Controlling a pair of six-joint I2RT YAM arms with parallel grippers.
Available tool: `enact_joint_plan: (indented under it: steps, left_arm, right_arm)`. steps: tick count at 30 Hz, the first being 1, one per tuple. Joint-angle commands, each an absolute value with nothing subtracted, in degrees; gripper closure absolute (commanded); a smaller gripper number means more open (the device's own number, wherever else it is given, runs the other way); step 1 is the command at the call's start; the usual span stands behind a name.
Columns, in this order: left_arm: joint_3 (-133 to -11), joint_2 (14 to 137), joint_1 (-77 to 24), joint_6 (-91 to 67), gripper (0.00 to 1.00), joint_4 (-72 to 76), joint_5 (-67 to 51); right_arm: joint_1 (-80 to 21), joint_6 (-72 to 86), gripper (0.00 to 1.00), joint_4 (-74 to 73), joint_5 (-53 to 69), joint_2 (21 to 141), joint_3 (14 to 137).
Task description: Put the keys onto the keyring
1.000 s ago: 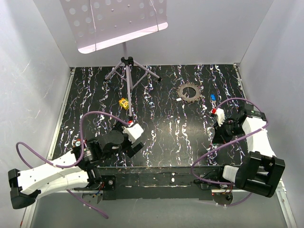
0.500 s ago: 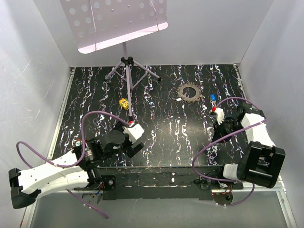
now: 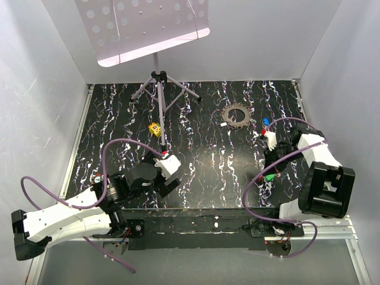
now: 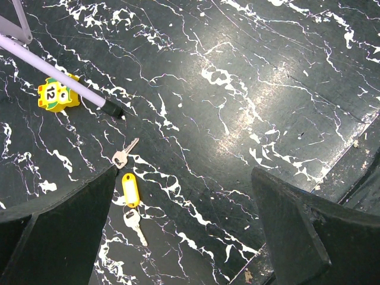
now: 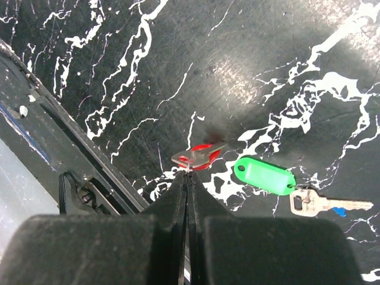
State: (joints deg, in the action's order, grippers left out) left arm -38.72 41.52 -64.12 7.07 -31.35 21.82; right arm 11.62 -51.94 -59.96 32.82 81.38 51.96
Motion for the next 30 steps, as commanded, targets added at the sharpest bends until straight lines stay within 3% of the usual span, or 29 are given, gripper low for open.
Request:
enact_joint_plan:
  steps: [1, 30]
  left_arm:
    - [-40.3, 41.5, -63.9, 7.5, 0.02, -31.6, 21.7]
    - [-39.9, 42.5, -63.8, 7.6, 0.02, -31.5, 21.3]
  right_arm:
    - [9.2, -47.2, 0.99, -57.2, 30.6, 84.3, 55.5]
    - [-2.5, -35.8, 0.99, -51.1, 24.4, 103.4, 68.4]
